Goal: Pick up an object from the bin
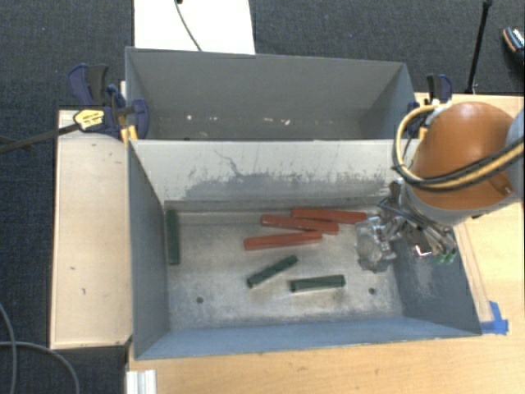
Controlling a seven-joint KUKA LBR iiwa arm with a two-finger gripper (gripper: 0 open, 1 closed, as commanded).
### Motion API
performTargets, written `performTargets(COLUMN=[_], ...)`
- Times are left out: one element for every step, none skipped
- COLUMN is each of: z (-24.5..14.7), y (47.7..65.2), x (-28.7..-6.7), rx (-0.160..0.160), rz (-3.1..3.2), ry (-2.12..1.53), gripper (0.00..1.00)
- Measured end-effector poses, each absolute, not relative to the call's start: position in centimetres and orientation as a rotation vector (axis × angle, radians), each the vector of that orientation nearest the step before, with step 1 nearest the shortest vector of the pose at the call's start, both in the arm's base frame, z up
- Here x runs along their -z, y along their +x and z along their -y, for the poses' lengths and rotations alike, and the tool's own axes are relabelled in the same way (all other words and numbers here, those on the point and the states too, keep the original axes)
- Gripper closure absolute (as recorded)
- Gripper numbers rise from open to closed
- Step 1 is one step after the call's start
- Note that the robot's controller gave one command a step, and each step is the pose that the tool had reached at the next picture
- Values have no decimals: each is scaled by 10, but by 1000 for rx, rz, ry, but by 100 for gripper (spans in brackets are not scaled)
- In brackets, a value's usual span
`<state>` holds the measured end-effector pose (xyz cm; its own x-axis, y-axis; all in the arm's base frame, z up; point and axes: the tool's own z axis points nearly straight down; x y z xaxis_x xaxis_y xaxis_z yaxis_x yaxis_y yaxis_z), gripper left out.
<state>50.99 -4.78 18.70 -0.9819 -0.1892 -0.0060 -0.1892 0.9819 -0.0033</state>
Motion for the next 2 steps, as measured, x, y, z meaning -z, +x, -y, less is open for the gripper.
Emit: performTargets(z=[45,33], y=[510,517], x=[-186,-67], rx=[0,-4], rz=[-3122,-3130], ry=[-302,-313], gripper=[0,0])
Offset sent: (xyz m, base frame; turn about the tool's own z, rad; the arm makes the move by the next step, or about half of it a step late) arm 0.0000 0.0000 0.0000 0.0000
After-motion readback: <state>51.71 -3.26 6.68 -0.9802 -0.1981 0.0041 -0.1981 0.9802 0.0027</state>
